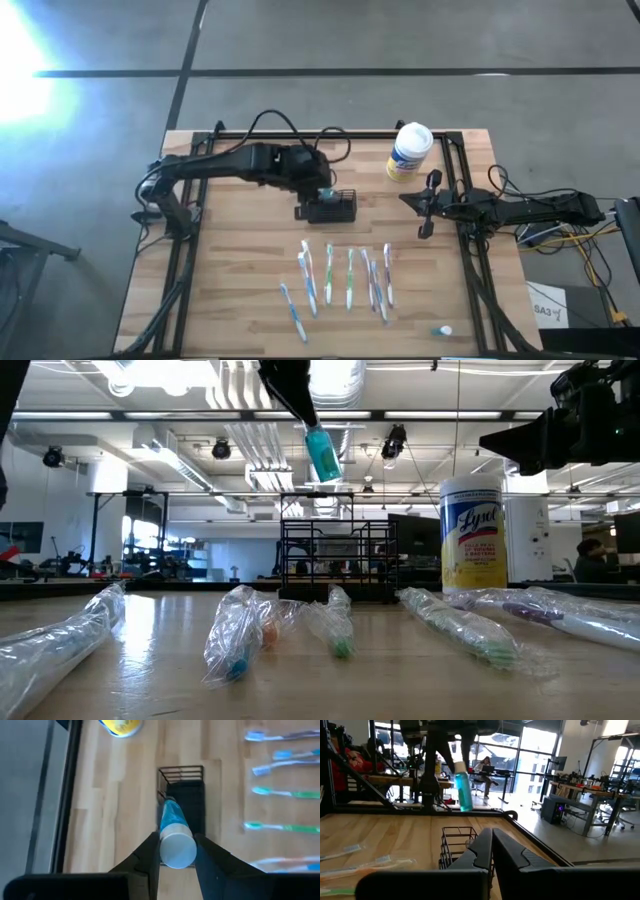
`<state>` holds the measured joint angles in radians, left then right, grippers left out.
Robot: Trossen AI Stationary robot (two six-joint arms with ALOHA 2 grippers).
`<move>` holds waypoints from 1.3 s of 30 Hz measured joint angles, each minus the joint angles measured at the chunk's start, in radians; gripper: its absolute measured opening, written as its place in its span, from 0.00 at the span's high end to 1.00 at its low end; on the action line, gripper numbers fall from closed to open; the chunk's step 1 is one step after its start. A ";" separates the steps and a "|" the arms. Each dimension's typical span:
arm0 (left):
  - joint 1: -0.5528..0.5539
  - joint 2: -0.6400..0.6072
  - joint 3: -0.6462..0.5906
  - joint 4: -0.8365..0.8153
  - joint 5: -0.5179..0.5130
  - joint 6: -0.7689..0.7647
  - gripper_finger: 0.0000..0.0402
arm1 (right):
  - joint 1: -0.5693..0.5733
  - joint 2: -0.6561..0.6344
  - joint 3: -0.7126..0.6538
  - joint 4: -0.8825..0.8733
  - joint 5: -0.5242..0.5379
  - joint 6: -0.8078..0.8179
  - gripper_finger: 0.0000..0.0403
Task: Pick & Place toothbrushing station
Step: Put the top mouthwash bottle into the black wire organizer
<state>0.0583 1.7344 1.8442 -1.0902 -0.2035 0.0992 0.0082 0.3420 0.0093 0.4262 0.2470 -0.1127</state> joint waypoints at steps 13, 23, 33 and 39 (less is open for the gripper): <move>0.007 0.125 0.022 -0.003 0.040 0.117 0.76 | 0.000 0.000 0.000 0.023 0.019 -0.030 0.98; 0.010 0.185 0.041 -0.019 0.057 0.161 0.76 | 0.000 -0.001 0.000 0.031 0.019 -0.030 0.98; 0.016 0.213 0.034 -0.043 0.058 0.160 0.76 | 0.000 -0.001 0.000 0.035 0.019 -0.037 0.98; 0.023 0.223 0.033 -0.017 0.087 0.161 0.76 | 0.000 -0.001 0.000 0.035 0.019 -0.038 0.98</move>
<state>0.0814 1.9570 1.8773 -1.1072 -0.1165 0.2604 0.0078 0.3408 0.0093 0.4614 0.2657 -0.1505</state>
